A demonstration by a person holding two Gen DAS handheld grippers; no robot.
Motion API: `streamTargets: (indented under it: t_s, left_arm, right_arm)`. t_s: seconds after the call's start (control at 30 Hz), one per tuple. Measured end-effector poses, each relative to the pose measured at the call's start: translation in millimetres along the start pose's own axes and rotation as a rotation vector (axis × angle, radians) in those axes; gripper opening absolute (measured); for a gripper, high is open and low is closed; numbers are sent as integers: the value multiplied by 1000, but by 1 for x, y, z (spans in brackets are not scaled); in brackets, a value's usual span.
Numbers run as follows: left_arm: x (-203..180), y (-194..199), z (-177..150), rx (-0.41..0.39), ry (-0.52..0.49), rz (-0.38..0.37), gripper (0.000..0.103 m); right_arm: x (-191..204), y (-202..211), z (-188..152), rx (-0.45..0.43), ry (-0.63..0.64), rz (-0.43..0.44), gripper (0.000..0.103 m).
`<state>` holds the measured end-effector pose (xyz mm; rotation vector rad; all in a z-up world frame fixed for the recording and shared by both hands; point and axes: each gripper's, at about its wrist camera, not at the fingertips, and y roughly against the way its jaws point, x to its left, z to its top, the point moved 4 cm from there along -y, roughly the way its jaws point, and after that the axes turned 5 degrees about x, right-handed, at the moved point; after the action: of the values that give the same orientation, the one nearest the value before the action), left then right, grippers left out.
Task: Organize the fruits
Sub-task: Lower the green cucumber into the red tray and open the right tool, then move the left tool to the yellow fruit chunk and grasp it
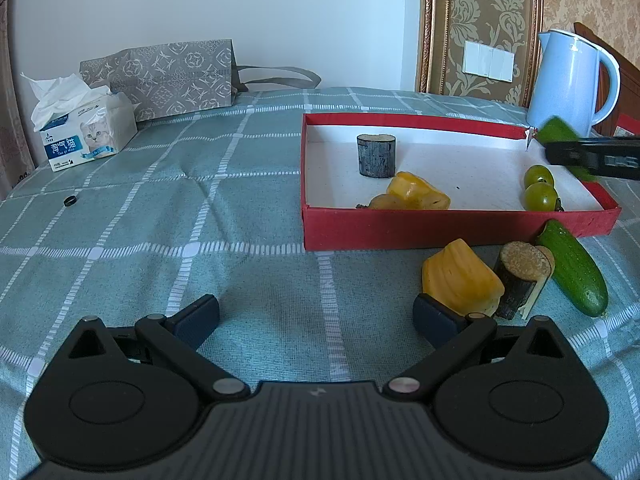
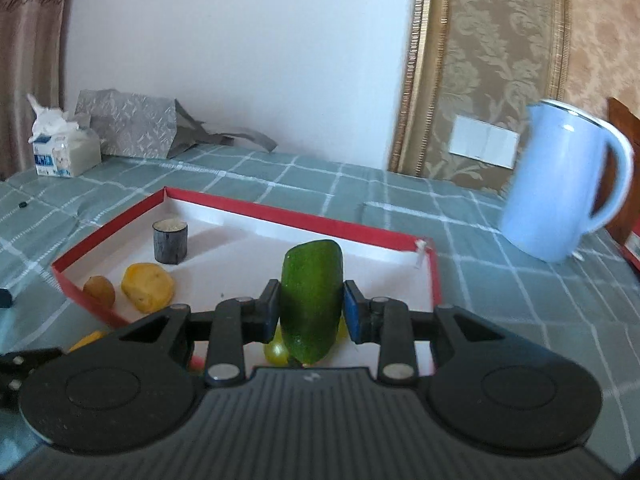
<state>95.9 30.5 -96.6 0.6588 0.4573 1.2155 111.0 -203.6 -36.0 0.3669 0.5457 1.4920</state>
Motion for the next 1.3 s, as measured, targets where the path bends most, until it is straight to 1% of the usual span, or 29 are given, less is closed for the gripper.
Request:
streamTargets:
  t_s: [0.13,0.17,0.2,0.23,0.27,0.33,0.37,0.43,0.5,0.53,0.57,0.7,0.8,0.87,0.93,1.07,1.1,1.2,1.3]
  left_arm:
    - [0,0,0,0,0,0,103]
    - [0,0,0,0,0,0,103]
    - [0,0,0,0,0,0,103]
    - [0,0,0,0,0,0,103]
    - [0,0,0,0,0,0,103]
    - [0,0,0,0,-1,0,103]
    - [0,0,0,0,-1,0,103]
    - [0,0,0,0,-1,0,103]
    - [0,0,0,0,-1,0,103]
    - [0,0,0,0,-1,0,103]
    - [0,0,0,0,-1,0,103]
    - [0,0,-1,0,-1,0,103]
    - [0,0,0,0,-1,0,103]
    - [0,0,0,0,-1,0,103]
    - [0,0,-1,-1,0,0,103]
    - [5,3,-2,-10,30,-5,103]
    - [6,4,-2,-14,42,-8,103]
    - [6,8,-3,-29,56,-13,103]
    - [2,14,-3,-57,74,-51,103]
  right_arm:
    - [15,-29,2,31,18,29,31]
    - [17,-36,1,40,26,38,29]
    - [19,-41,-1,47,36,34,31]
    - [20,-42,-4,40,40,20,42]
    - [21,-41,-6,20,52,-2,58]
    - [24,-33,-7,-36,90,-52,72]
    - [24,-28,-8,-64,101,-67,75]
    - [25,-17,-6,-91,111,-82,75]
    - [25,-6,-8,-96,105,-90,80]
    - [25,0,-11,-92,103,-87,85]
    - [26,6,-15,-92,102,-80,88]
    - [21,30,-31,-107,82,-71,88]
    - [10,44,-42,-105,12,-38,88]
    - [0,46,-52,-80,-58,3,88]
    - [-11,42,-59,-33,-123,49,88]
    - [-23,35,-65,10,-214,86,89]
    - [-24,36,-65,11,-223,94,89]
    - [-20,40,-65,-12,-206,86,97]
    - [-16,42,-63,-28,-182,76,98]
